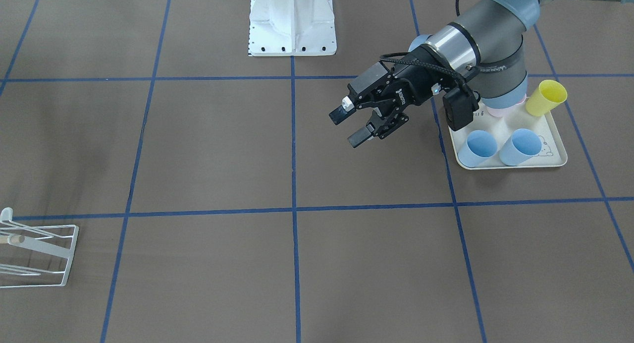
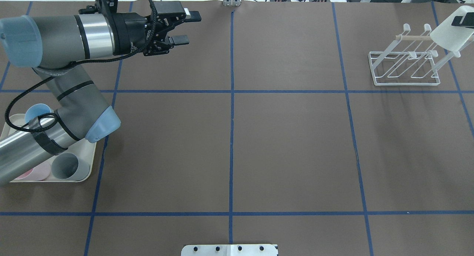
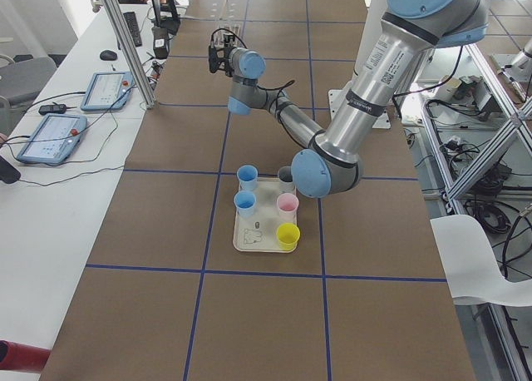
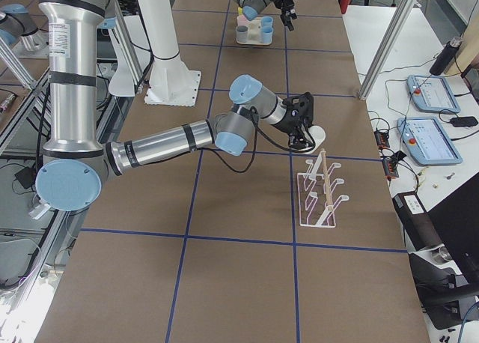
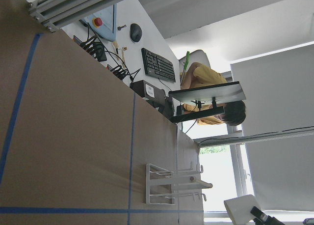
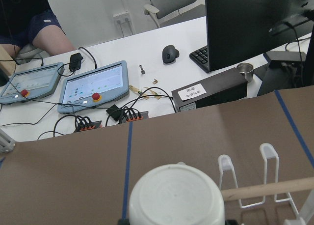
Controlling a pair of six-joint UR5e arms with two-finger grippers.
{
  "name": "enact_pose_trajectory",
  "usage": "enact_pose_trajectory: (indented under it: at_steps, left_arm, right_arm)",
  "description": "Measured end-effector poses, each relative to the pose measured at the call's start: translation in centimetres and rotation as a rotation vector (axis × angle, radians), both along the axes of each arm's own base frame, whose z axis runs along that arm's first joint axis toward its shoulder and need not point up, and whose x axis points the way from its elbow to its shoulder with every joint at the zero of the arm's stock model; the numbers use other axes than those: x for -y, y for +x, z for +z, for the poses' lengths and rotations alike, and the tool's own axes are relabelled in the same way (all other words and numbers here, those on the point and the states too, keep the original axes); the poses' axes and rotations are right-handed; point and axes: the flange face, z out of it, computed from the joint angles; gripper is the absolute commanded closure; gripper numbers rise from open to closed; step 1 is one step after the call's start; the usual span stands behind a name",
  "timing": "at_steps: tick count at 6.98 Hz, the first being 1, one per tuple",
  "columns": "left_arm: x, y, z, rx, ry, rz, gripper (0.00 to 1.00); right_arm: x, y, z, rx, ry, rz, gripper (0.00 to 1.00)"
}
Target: Transfer IKEA cup to right arm and place on rack
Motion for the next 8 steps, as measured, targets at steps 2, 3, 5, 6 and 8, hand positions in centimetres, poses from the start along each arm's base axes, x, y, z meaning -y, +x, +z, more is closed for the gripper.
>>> enact_pose_trajectory:
  at_steps: [2,3,5,6,8]
  left_arm:
    - [0.1,0.0,0.2,0.005,-0.004,-0.002,0.11]
    - [0.1,0.1,0.3,0.005,-0.004,-0.002,0.11]
    - [0.1,0.1,0.3,0.006,-0.005,-0.002,0.11]
    - [0.1,0.0,0.3,0.006,-0.004,-0.002,0.11]
    - [0.1,0.1,0.3,0.006,-0.005,-0.002,0.11]
  right_arm:
    - [0.6,-2.3,1.2,-0.077,0.000,0.016,1.00]
    - [0.8,-3.2,1.7,-0.088,-0.005,0.010,1.00]
    - [0.9,-5.5,2.4,-0.101,-0.010,-0.008,1.00]
    - [0.8,-6.2,2.6,-0.105,-0.011,-0.015,1.00]
    - [0.9,-6.6,3.0,-0.109,-0.015,-0.021,1.00]
